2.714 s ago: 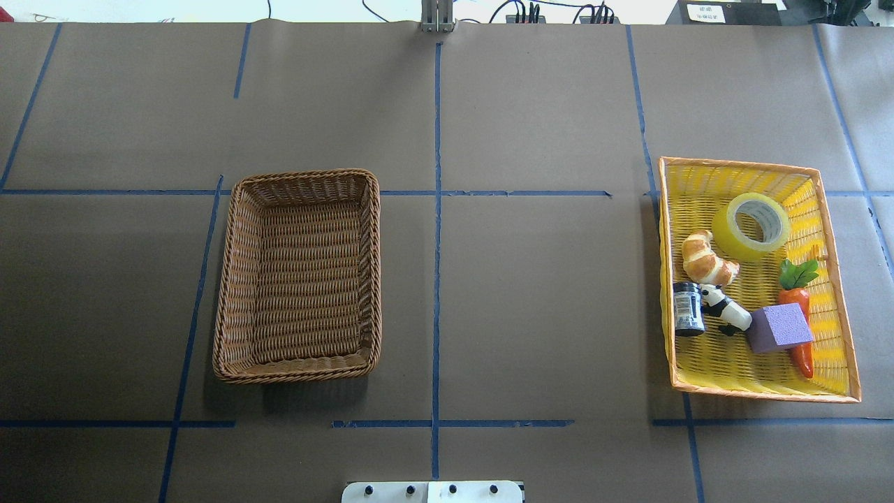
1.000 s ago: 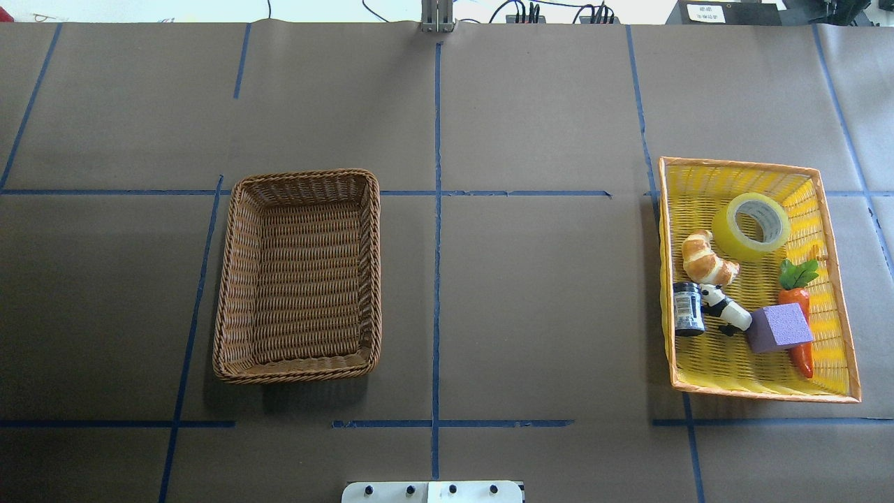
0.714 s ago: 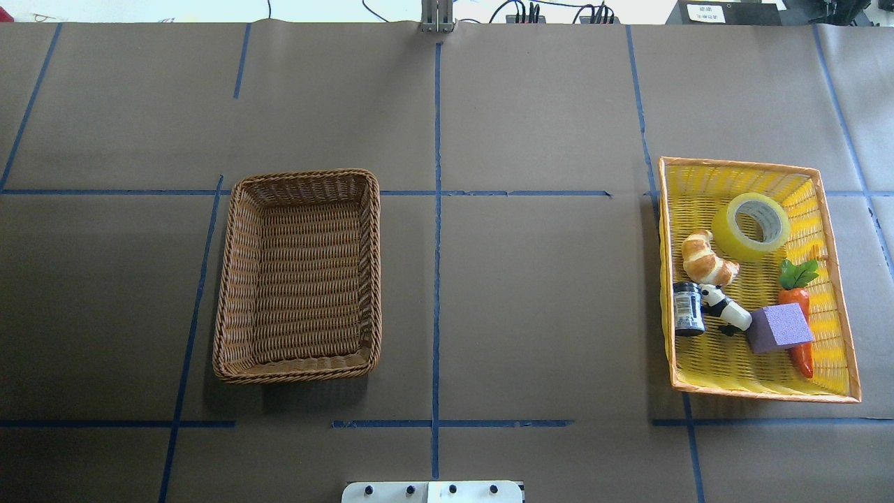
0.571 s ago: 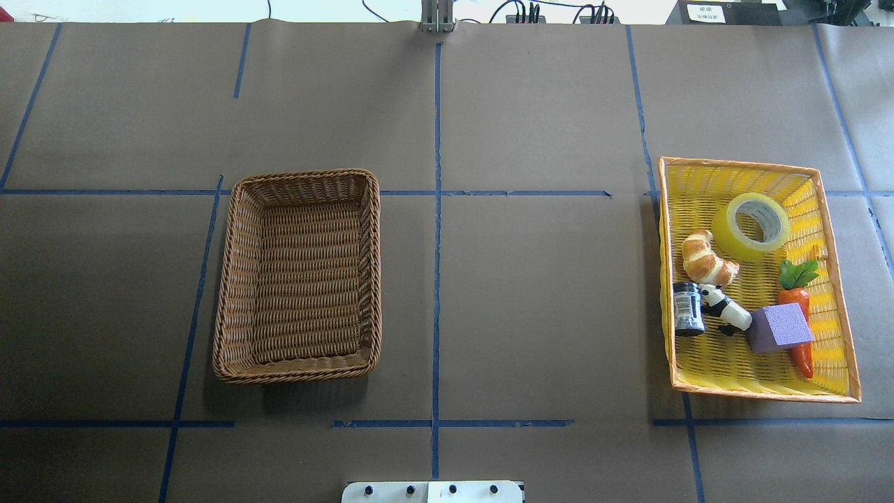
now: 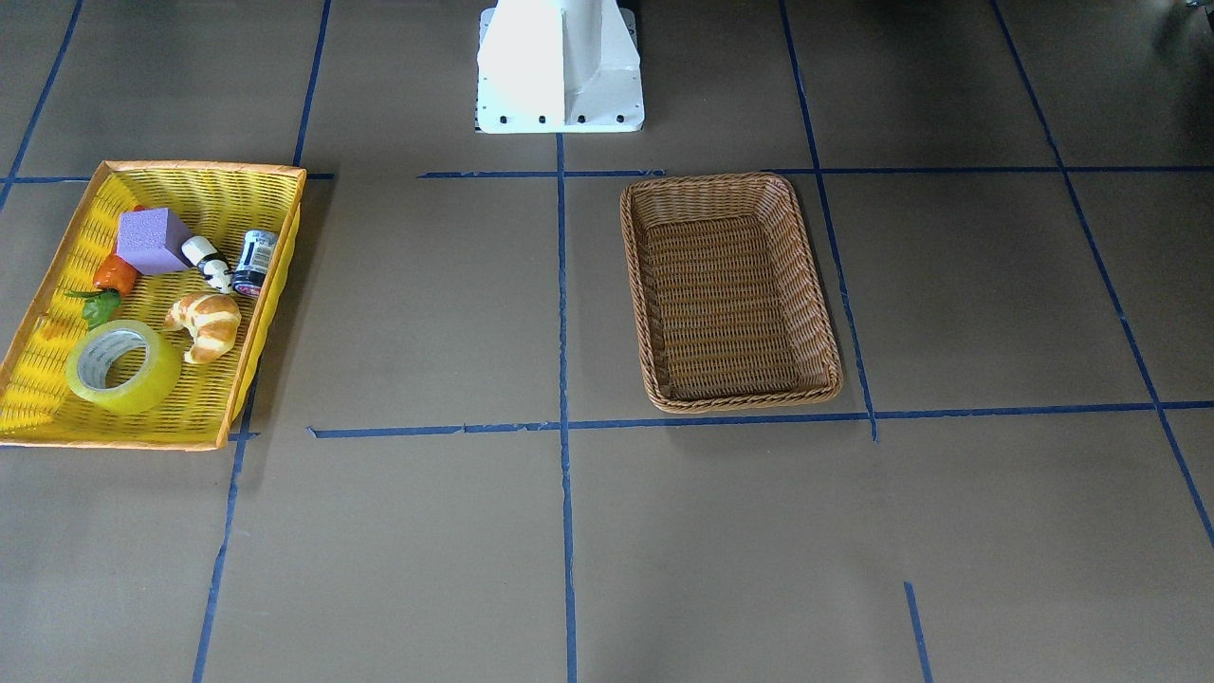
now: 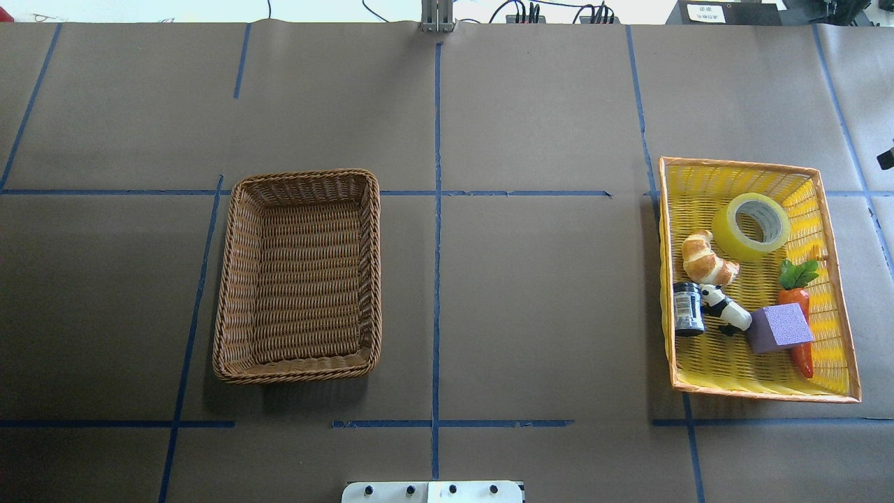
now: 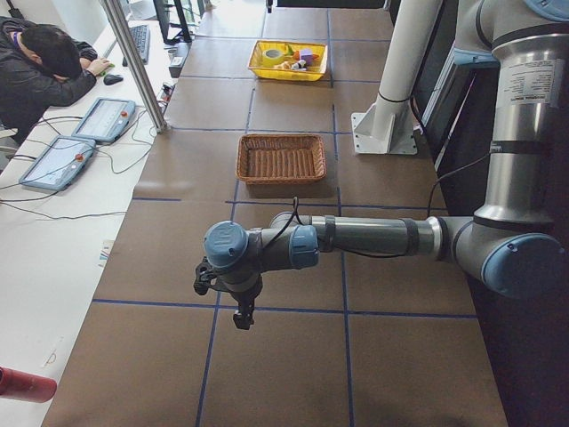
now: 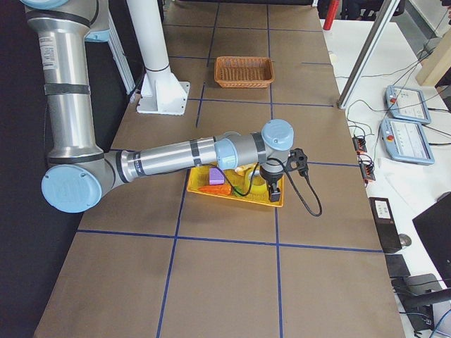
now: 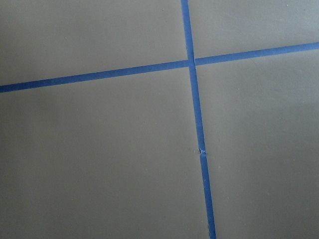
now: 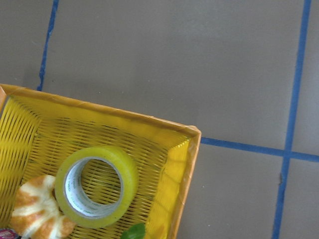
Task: Move tape to another basket
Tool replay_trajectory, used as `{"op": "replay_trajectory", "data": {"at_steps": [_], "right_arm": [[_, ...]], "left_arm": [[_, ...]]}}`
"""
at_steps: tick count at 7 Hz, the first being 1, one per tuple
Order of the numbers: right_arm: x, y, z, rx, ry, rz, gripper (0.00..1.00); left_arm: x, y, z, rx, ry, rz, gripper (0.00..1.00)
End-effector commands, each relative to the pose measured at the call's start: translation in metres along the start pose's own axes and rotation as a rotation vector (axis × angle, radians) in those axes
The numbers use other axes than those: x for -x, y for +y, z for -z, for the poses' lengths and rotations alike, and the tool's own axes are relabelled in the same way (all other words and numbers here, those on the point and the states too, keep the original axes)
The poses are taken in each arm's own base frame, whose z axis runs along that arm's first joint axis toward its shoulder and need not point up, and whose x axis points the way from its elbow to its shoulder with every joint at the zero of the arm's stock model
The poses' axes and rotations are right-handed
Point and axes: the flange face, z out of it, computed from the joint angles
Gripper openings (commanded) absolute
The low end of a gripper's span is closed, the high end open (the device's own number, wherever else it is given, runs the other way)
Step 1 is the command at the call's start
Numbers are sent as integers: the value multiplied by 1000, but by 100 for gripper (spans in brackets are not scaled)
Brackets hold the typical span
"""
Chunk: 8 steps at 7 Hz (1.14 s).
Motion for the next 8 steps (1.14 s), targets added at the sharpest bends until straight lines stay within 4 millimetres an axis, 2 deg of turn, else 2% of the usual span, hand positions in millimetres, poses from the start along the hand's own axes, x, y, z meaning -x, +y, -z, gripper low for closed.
{"op": "replay_trajectory", "data": {"at_steps": [1,3,5,6,7,8], "right_arm": [[32,-3,-32,45,2,-40,100],[74,-8,-66,31,53,-107,100],[69,-9,-97,27,49,-90,100],[76,-11,-110,42,49,-136,100],[74,-19,-120,52,60,-152,100],[74,-16,-132,73,66,-154,100]], "left_arm": [[2,4,-3,5,1,2,100],[3,5,-4,7,2,4,100],[3,6,-4,7,2,6,100],[3,7,-5,8,2,7,100],[3,7,-4,7,2,6,100],[2,6,-4,6,2,6,100]]}}
